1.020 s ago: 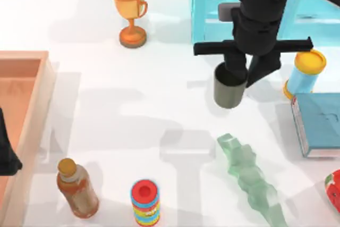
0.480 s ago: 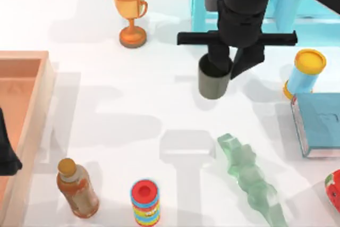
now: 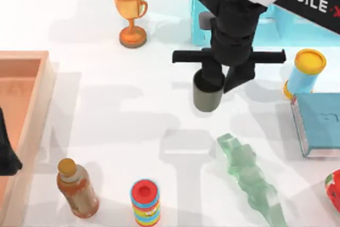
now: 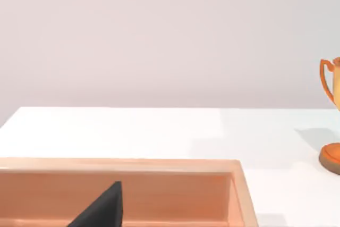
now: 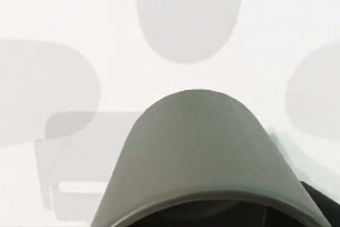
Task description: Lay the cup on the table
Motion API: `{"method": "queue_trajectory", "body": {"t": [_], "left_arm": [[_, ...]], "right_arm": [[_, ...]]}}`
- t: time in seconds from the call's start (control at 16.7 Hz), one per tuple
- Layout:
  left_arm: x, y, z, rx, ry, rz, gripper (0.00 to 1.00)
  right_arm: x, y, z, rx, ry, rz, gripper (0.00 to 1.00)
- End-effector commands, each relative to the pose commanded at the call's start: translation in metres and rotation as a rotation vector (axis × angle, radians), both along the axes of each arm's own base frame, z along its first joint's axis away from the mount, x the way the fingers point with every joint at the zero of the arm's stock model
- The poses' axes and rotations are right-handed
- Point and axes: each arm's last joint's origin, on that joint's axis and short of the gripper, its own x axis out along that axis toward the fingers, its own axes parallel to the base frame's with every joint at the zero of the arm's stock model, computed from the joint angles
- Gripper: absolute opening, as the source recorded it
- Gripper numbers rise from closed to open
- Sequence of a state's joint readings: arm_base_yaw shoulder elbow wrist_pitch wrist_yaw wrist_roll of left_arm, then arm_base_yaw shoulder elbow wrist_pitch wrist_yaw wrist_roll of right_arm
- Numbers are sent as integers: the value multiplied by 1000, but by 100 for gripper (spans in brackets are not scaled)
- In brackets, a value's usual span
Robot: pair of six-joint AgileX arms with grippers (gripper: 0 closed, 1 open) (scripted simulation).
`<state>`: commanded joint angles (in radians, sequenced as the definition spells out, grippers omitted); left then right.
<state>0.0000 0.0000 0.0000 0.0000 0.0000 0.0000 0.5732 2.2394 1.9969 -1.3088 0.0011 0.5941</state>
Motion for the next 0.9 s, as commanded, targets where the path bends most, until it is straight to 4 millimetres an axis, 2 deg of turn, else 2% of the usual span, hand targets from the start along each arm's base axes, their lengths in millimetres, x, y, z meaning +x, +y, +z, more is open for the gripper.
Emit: {"method": "queue_trajectory", "body": {"t": [0.18,0.42,0.9], "left_arm": [[0,0,0,0,0,0,100],[0,0,0,0,0,0,100],[0,0,0,0,0,0,100]], "right_arm": [[-1,3,-21,-2,2,1,0],[-2,3,-23,-2,3,1,0],[-2,3,-23,-2,3,1,60]]}}
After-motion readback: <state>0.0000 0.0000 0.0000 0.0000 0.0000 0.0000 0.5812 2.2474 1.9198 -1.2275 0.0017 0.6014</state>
